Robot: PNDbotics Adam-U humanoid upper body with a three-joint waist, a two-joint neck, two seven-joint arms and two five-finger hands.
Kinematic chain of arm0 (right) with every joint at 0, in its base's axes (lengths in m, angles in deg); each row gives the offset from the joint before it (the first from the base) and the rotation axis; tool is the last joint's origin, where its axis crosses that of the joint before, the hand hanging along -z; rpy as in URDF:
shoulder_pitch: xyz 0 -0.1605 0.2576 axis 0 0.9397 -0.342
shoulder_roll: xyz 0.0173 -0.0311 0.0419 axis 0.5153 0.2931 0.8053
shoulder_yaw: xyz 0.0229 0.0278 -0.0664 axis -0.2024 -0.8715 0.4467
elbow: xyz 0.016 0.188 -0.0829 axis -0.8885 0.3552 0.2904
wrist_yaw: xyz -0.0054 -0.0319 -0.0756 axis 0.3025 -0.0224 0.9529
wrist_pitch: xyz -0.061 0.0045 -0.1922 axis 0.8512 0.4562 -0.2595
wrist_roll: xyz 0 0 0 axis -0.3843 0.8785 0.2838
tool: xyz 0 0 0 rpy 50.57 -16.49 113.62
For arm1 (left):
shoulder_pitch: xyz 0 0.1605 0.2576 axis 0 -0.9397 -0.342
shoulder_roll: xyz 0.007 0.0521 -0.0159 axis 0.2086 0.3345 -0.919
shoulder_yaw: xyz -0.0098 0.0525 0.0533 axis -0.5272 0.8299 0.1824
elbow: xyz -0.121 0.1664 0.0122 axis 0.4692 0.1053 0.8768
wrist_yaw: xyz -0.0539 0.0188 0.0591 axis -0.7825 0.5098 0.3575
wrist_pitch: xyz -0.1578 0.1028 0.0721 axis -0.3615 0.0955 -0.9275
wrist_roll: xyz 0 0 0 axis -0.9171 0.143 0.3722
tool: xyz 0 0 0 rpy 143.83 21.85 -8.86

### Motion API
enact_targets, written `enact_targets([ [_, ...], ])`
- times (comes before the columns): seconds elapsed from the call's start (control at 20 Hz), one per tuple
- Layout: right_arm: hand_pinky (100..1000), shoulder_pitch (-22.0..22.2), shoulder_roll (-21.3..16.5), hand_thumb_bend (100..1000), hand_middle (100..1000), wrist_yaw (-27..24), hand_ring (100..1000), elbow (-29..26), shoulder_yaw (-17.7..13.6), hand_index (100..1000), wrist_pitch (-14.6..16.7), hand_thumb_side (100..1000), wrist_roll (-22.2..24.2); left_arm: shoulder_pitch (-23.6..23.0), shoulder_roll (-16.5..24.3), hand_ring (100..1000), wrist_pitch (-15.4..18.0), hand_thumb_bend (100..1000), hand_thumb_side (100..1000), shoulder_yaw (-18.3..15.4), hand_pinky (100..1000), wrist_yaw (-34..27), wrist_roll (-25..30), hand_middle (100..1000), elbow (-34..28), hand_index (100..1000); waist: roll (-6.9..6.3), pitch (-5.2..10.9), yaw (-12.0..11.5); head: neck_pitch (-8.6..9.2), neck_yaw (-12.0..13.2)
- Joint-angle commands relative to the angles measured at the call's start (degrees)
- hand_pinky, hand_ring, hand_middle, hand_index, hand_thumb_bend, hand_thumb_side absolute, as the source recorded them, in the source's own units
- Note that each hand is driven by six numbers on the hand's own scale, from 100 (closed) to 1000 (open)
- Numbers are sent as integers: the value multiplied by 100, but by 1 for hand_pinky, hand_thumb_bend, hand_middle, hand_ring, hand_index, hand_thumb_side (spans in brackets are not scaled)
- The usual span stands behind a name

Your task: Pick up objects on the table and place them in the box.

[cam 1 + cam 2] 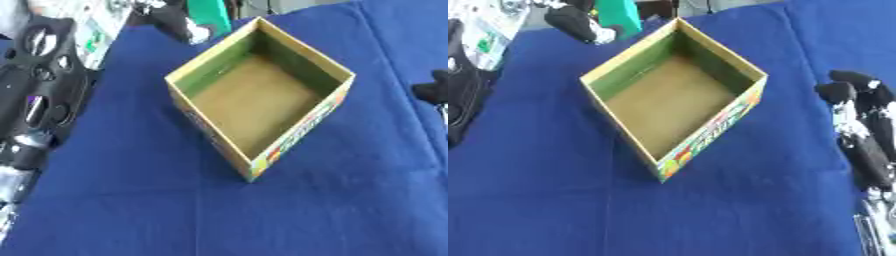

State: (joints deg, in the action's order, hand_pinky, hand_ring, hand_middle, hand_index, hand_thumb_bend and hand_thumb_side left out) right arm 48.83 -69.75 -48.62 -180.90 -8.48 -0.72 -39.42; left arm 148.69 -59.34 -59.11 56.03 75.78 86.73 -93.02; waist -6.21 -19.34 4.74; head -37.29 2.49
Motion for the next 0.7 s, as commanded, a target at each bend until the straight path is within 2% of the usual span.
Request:
enact_targets([
  [0.05,791,-65,-32,100,565,-66,719,-112,26,735,-1,524,47,195,-104,406,29,100,607,-93,364,263,-190,355,80,498,30,93,19,107,57],
  [0.35,792,-109,2,100,565,-89,720,-112,62,736,-11,525,100,286,-406,412,73,100,596,-119,368,893,-601,357,592,503,28,36,134,143,109],
  [0.7,793,-129,23,100,565,-83,721,-112,81,736,-32,524,132,294,-537,431,196,100,607,-85,382,1049,-979,368,823,522,10,3,163,124,84],
])
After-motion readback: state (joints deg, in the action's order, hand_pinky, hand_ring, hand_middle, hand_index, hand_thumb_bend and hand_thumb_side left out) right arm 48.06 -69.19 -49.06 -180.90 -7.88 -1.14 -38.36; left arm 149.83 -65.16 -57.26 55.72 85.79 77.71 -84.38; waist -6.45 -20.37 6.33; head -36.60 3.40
